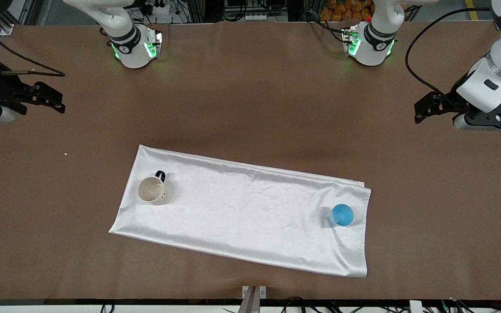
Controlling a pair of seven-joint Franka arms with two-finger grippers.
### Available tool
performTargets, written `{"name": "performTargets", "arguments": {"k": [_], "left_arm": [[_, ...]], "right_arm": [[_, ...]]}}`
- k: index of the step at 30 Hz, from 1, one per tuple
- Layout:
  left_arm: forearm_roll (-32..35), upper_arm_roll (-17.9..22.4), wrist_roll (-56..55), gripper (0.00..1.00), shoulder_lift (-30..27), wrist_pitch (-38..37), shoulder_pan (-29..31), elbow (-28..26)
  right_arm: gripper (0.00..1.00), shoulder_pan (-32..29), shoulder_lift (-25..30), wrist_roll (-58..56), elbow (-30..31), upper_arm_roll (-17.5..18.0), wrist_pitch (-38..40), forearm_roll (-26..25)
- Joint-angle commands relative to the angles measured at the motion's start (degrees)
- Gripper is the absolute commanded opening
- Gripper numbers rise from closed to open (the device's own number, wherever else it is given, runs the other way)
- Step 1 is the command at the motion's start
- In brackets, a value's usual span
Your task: Place blue cup into white mug on table
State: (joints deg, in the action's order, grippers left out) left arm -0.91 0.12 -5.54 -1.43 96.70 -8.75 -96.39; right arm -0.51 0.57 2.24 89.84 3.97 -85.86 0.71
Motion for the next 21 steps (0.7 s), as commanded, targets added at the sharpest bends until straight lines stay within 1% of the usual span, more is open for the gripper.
{"name": "performTargets", "arguments": {"k": [1, 21], "left_arm": [[0.55, -0.12, 1.84, 1.00, 0.28, 0.06, 0.14, 0.77], [0.47, -0.12, 1.85, 1.00, 0.46, 0.06, 0.14, 0.68]], "right_arm": [[1.00, -0.37, 1.18, -0.48, 1.22, 0.43, -0.10, -0.88], [1.00, -0.37, 1.10, -0.40, 1.92, 0.43, -0.36, -0.80]]}}
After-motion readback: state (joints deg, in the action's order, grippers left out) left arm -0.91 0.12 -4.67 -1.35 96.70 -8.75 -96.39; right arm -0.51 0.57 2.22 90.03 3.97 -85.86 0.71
